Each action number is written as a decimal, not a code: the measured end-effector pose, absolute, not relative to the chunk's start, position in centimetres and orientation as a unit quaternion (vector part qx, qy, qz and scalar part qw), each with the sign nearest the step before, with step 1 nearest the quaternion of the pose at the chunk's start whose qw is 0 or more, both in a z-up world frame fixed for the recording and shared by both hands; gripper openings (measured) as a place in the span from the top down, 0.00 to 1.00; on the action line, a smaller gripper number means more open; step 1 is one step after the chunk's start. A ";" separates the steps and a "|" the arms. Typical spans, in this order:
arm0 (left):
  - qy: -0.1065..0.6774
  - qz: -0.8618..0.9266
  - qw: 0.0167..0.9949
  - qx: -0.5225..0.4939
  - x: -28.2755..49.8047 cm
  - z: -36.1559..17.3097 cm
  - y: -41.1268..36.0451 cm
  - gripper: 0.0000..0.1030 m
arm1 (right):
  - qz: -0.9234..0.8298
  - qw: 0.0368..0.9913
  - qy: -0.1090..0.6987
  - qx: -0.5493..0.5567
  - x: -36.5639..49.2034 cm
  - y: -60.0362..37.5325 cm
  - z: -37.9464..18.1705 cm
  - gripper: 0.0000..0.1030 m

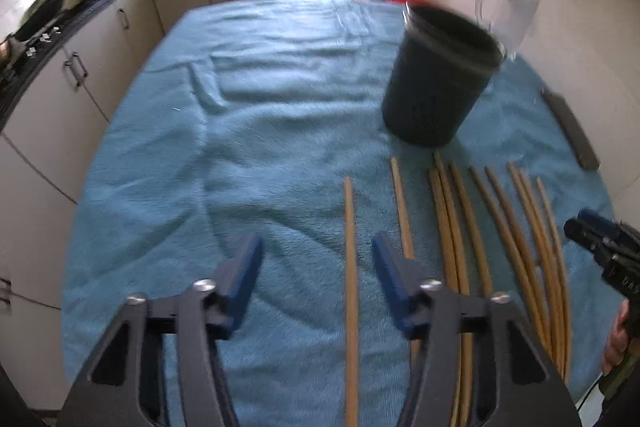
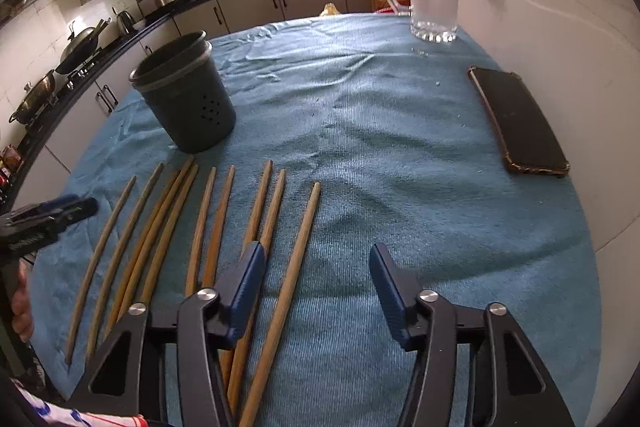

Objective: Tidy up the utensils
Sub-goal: 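Close the left gripper on a chopstick while the right gripper grasps another chopstick, then lift both held chopsticks upright and carry them over the black holder cup, then open the left gripper over the cup while the right gripper releases its chopstick, then move both open grippers back down to the remaining chopsticks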

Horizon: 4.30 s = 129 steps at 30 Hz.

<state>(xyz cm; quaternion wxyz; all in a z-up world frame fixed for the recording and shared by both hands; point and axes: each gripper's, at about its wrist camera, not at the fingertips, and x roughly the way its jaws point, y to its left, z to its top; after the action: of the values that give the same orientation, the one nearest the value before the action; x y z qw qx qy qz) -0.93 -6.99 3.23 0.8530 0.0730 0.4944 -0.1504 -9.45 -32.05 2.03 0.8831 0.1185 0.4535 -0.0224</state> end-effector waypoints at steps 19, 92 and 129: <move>0.518 -0.152 0.835 0.107 2.4 1.3 -10.2 0.83 | -0.044 0.850 0.522 0.044 -3.3 -31.0 0.6 0.82; 0.184 -0.221 0.955 -0.075 1.4 30.5 -9.7 0.95 | 0.052 0.984 0.145 0.087 -3.7 -26.8 28.3 0.94; 0.228 -0.138 0.963 -0.045 -4.8 23.0 -1.6 0.31 | -0.012 0.955 0.271 0.118 -4.7 -30.8 18.0 0.40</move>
<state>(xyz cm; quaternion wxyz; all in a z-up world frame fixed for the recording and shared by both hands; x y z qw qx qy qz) -4.82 -1.61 23.04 0.9627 -0.0445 0.2284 -0.1379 -4.68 -30.83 18.03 0.9553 0.1184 0.2706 -0.0123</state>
